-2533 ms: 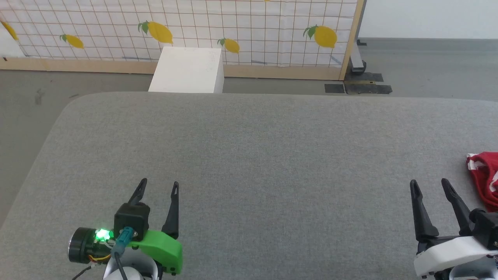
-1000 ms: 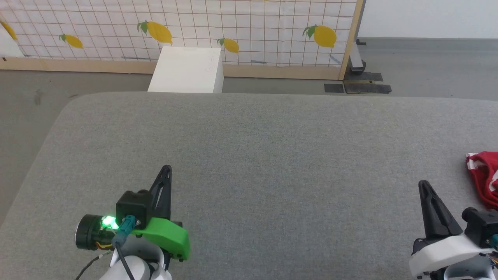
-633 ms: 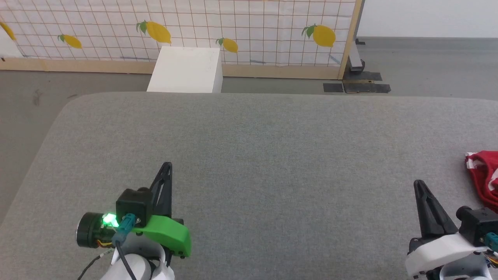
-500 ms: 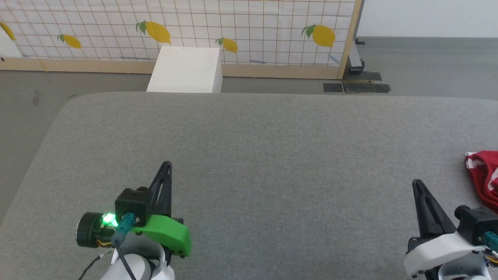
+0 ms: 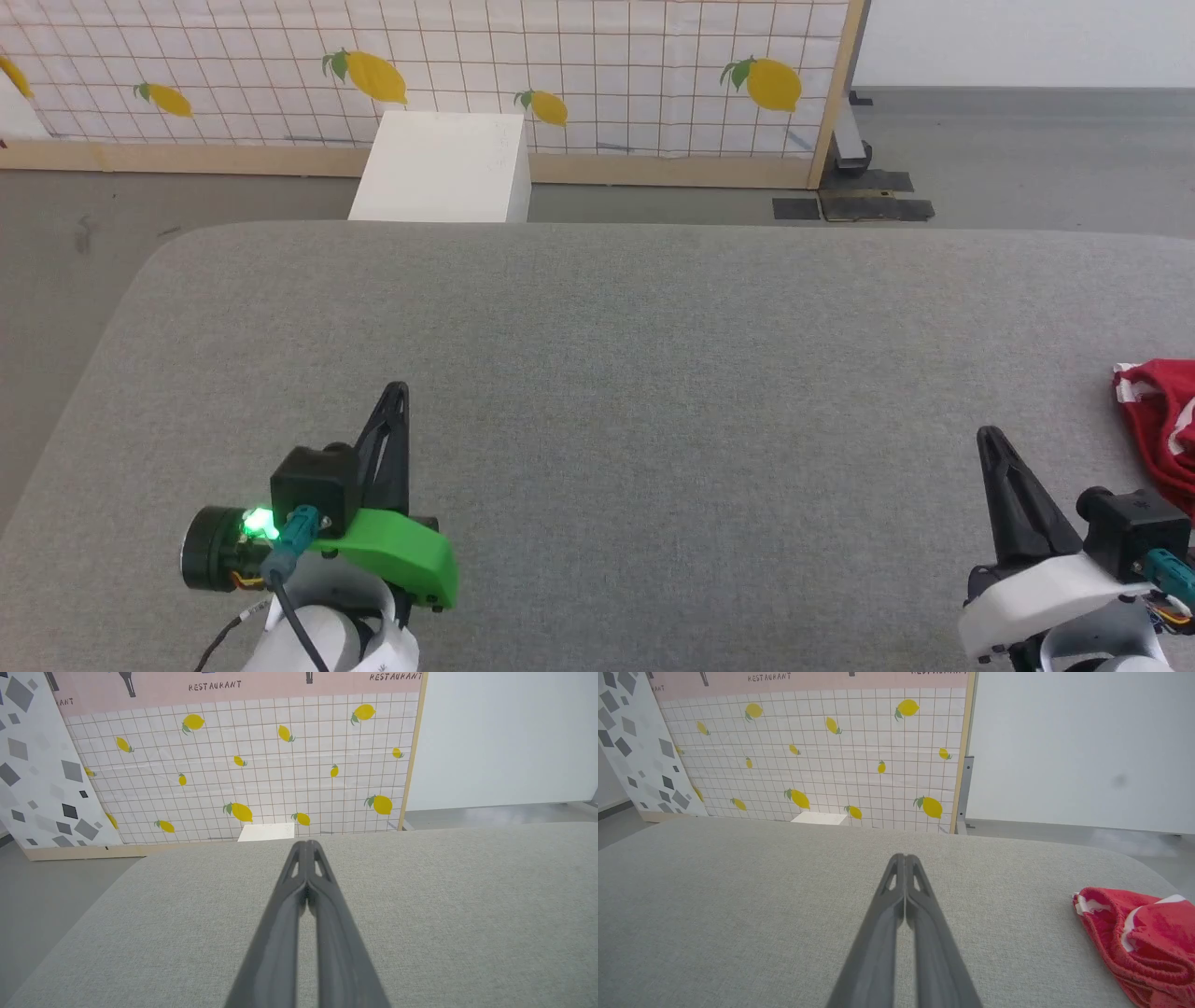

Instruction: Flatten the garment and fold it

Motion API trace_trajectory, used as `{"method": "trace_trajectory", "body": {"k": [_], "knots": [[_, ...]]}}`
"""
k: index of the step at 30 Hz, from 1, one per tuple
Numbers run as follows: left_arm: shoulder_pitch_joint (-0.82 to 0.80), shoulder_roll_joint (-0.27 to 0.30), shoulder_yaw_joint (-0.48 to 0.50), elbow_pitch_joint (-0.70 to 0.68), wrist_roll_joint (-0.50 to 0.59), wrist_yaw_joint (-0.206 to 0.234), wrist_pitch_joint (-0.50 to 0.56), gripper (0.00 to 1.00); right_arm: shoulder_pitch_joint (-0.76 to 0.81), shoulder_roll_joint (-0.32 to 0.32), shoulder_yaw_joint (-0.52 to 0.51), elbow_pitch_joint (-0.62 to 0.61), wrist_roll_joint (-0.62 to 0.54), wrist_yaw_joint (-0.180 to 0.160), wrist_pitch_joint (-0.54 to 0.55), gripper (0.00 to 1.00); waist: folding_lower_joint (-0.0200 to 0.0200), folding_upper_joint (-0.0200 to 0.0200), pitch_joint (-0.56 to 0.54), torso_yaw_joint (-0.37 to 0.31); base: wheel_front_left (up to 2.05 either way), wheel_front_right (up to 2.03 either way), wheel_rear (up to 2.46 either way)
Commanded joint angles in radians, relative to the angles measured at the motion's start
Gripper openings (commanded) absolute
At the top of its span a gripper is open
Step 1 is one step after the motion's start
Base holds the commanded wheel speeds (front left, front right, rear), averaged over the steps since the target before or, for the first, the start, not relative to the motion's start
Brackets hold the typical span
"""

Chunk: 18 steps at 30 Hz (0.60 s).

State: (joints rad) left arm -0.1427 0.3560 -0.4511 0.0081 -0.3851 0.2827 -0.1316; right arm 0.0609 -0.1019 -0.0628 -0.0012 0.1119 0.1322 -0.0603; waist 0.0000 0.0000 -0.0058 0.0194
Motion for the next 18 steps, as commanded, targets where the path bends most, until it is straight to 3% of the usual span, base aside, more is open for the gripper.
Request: {"method": "trace_trajectory", "body": {"k": [1,18], "knots": [[0.019,-0.017,0.022,-0.003,0.03,-0.012,0.006,0.0,-0.018,0.007,0.005,0.0,-0.015,-0.001,0.005,0.0,0.0,0.0,0.0,0.0,0.0,0.0,0.0],[0.05,-0.09,0.131,-0.004,0.12,-0.081,0.038,0.0,-0.029,0.018,0.019,0.001,-0.04,-0.001,0.019,0.0,0.0,0.0,0.002,-0.005,0.0,0.0,0.0]]}}
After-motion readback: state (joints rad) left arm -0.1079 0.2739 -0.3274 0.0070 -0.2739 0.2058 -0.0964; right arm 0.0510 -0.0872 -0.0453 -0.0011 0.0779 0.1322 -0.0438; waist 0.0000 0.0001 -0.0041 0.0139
